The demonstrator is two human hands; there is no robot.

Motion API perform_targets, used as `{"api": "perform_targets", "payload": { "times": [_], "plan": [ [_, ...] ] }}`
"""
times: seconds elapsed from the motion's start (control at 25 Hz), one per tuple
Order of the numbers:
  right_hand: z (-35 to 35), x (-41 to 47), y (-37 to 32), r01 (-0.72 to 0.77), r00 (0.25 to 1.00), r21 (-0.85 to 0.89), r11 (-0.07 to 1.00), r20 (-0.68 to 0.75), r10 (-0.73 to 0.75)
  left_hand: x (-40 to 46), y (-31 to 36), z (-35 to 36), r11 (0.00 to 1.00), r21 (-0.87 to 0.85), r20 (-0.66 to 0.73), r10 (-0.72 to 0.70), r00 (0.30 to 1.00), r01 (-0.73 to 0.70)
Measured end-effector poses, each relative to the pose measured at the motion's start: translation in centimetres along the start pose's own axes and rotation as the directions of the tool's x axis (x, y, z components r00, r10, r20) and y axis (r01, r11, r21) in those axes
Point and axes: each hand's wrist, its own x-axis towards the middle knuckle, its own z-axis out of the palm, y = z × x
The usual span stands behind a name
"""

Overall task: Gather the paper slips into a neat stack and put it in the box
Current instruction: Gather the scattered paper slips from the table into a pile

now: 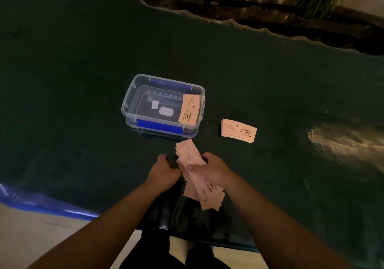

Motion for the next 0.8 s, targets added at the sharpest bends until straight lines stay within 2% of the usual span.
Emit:
{"api": "perform_targets", "payload": {
  "times": [0.08,0.16,0.4,0.52,0.6,0.72,0.8],
  "plan": [
    [0.3,0.2,0.0,-0.001,1.0,0.009,1.0,-0.002,0.001,-1.1,-0.6,0.8,0.976,-0.195,0.074,-0.08,0.994,0.093],
    [0.8,0.5,0.0,-0.022,0.999,0.057,0.998,-0.022,0.023,-1.8,-1.1,1.9,0.942,-0.32,0.141,-0.063,0.988,0.106],
    [0.7,1.0,-0.2,-0.103,0.994,0.105,0.989,-0.016,0.105,-2.1,-1.4,3.0,0.944,-0.328,0.107,0.005,0.994,0.03],
    [-0.1,1.0,-0.2,-0.16,0.986,0.103,0.982,0.057,0.155,-2.6,-2.0,3.2,0.972,-0.216,0.137,0.12,0.983,-0.089],
    [-0.2,0.9,-0.1,-0.163,0.985,0.13,0.978,0.082,0.153,-2.8,-2.5,3.4,0.968,-0.049,0.149,0.251,0.956,-0.246],
    [-0.5,0.7,0.3,-0.141,0.988,0.152,0.978,0.079,0.131,-3.4,-3.0,3.9,0.831,0.384,0.176,0.363,0.915,-0.403],
    [-1.1,0.3,0.8,-0.124,0.99,0.13,0.984,0.078,0.114,-3.6,-3.2,4.2,0.756,0.526,0.152,0.367,0.918,-0.389]
  ]
}}
